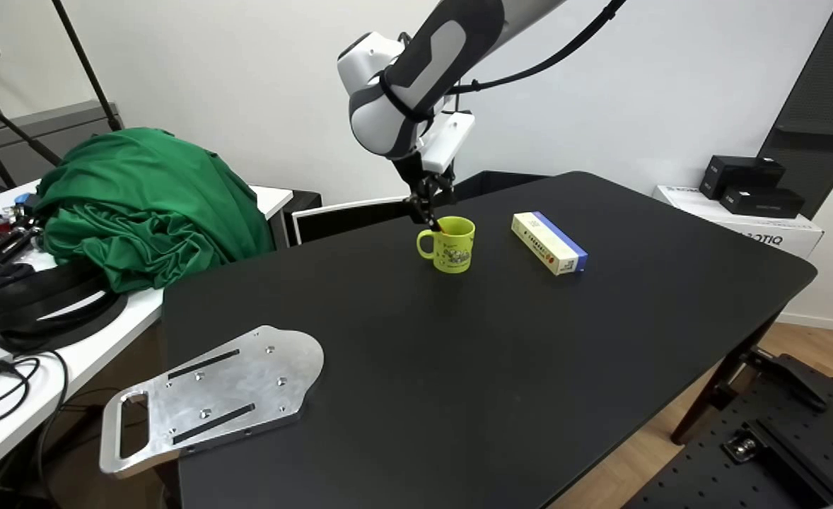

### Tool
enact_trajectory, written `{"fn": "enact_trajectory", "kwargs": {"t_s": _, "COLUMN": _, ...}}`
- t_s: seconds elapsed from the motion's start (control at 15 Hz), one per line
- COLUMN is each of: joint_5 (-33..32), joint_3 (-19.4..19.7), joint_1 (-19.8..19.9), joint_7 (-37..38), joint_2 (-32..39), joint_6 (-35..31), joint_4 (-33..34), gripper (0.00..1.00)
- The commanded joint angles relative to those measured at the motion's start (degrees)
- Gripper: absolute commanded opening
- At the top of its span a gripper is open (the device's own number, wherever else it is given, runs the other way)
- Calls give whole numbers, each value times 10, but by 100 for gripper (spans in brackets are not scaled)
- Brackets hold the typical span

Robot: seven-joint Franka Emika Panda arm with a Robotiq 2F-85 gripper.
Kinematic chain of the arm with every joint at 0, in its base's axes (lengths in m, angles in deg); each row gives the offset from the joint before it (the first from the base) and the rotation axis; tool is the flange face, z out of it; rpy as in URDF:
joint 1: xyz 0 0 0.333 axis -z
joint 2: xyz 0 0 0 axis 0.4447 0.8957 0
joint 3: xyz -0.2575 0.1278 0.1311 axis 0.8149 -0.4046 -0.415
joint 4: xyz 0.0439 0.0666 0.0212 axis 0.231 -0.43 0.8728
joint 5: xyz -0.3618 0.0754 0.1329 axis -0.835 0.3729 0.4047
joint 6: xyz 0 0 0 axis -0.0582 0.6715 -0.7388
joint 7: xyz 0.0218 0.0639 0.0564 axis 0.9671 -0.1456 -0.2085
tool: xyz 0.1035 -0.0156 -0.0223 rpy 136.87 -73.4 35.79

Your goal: Remove the orange object from the yellow mug

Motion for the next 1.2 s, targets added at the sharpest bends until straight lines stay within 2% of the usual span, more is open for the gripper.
{"fn": "enact_trajectory", "kwargs": {"t_s": 0.0, "joint_5": -6, "joint_3": 8, "joint_1": -9, "joint_7": 19, "joint_2": 12, "joint_6": 8, "joint_4": 15, "gripper": 51}}
{"fn": "enact_trajectory", "kwargs": {"t_s": 0.33, "joint_5": -1, "joint_3": 8, "joint_1": -9, "joint_7": 18, "joint_2": 21, "joint_6": 21, "joint_4": 20, "gripper": 17}}
{"fn": "enact_trajectory", "kwargs": {"t_s": 0.53, "joint_5": 0, "joint_3": 7, "joint_1": -8, "joint_7": 17, "joint_2": 23, "joint_6": 28, "joint_4": 21, "gripper": 0}}
{"fn": "enact_trajectory", "kwargs": {"t_s": 0.93, "joint_5": 9, "joint_3": 6, "joint_1": -3, "joint_7": 19, "joint_2": 19, "joint_6": 43, "joint_4": 29, "gripper": 0}}
{"fn": "enact_trajectory", "kwargs": {"t_s": 1.0, "joint_5": 7, "joint_3": 8, "joint_1": -4, "joint_7": 23, "joint_2": 18, "joint_6": 42, "joint_4": 30, "gripper": 26}}
{"fn": "enact_trajectory", "kwargs": {"t_s": 1.07, "joint_5": 7, "joint_3": 9, "joint_1": -4, "joint_7": 23, "joint_2": 19, "joint_6": 45, "joint_4": 33, "gripper": 1}}
{"fn": "enact_trajectory", "kwargs": {"t_s": 1.13, "joint_5": 7, "joint_3": 8, "joint_1": -4, "joint_7": 23, "joint_2": 19, "joint_6": 49, "joint_4": 36, "gripper": 29}}
